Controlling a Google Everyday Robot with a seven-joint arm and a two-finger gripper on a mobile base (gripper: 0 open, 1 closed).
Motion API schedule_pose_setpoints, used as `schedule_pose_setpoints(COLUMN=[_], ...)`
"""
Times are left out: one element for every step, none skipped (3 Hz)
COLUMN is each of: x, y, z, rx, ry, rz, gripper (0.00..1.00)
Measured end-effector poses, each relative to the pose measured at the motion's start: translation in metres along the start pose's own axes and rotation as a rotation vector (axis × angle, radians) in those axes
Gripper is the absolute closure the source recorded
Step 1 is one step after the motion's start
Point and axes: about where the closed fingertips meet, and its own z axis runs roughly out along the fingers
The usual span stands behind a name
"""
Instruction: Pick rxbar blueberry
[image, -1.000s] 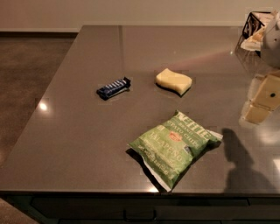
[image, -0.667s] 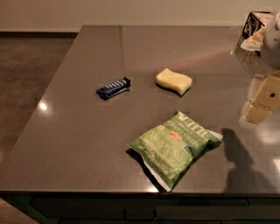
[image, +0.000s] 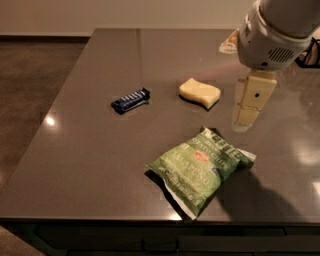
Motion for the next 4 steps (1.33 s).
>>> schedule_pose_setpoints(x=[-0.044,-0.080,-0.108,-0.133], y=[-0.020,-0.043,-0.063,-0.077], z=[0.037,0.073,0.109,0.137], rx=[-0.039,-0.081,-0.134,-0.188], ry=[-0.017,-0.018,-0.015,-0.019], rz=[-0.125,-0.210,-0.263,-0.298], gripper=[0.00,0.00,0.00,0.00])
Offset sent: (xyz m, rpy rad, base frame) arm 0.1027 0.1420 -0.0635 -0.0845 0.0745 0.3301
